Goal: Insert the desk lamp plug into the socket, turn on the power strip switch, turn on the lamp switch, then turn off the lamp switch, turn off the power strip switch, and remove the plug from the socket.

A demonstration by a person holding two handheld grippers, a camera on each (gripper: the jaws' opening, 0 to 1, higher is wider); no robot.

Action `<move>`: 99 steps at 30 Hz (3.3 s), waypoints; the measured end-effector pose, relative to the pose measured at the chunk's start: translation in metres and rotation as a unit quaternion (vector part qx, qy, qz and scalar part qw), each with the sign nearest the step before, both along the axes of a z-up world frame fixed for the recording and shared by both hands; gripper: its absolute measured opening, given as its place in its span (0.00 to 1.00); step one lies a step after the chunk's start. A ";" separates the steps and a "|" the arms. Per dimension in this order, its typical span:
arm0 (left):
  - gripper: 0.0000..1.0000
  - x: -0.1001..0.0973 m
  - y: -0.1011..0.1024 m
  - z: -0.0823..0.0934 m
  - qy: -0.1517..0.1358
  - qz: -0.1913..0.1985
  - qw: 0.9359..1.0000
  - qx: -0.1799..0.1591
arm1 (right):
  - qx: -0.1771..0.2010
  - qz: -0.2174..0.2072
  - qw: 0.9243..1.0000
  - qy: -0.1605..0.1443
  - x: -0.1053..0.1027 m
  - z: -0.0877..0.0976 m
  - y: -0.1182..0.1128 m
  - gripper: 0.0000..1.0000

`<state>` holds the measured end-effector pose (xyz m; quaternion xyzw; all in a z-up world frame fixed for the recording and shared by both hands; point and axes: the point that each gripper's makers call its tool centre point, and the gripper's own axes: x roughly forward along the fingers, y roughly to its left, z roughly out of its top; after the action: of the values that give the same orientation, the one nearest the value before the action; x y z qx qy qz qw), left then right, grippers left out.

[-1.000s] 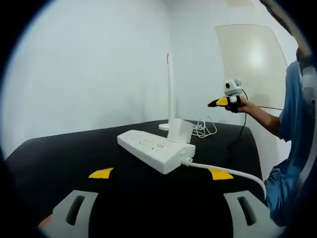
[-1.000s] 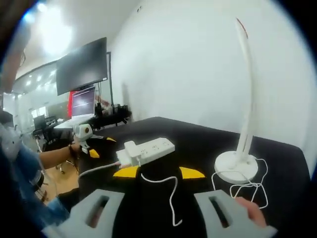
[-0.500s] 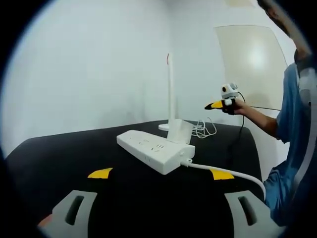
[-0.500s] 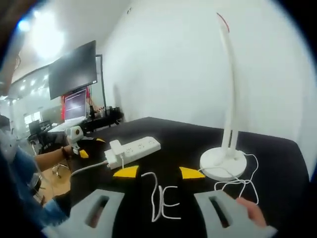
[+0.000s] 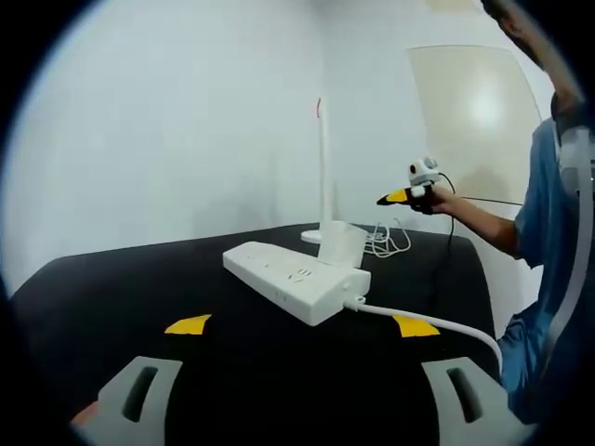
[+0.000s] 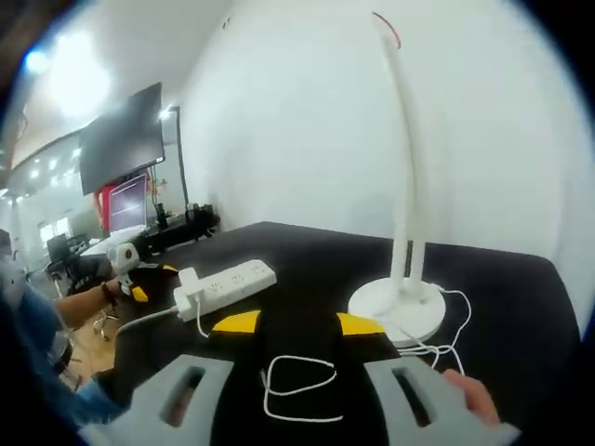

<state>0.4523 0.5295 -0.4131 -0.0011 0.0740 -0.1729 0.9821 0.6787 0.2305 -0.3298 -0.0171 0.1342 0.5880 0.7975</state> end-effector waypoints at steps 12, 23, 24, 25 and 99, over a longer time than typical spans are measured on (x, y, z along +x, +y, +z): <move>0.72 0.002 0.005 -0.001 0.001 0.005 1.000 0.001 | 0.021 -0.006 1.000 0.009 0.023 0.007 0.007 0.31; 0.71 0.001 0.004 -0.003 0.005 0.009 1.000 0.003 | 0.035 -0.005 0.999 0.015 0.035 0.012 0.015 0.31; 0.71 0.001 0.004 -0.003 0.005 0.010 1.000 0.003 | 0.033 -0.005 0.999 0.013 0.036 0.012 0.016 0.31; 0.71 0.001 0.004 -0.003 0.005 0.010 1.000 0.003 | 0.033 -0.005 0.999 0.012 0.036 0.012 0.016 0.31; 0.68 0.006 0.015 -0.004 0.010 0.035 0.999 -0.016 | 0.018 -0.011 1.000 -0.008 0.018 0.015 0.036 0.31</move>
<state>0.4587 0.5443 -0.4168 -0.0207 0.0807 -0.1397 0.9867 0.6971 0.2668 -0.3150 -0.0055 0.1173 0.5813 0.8052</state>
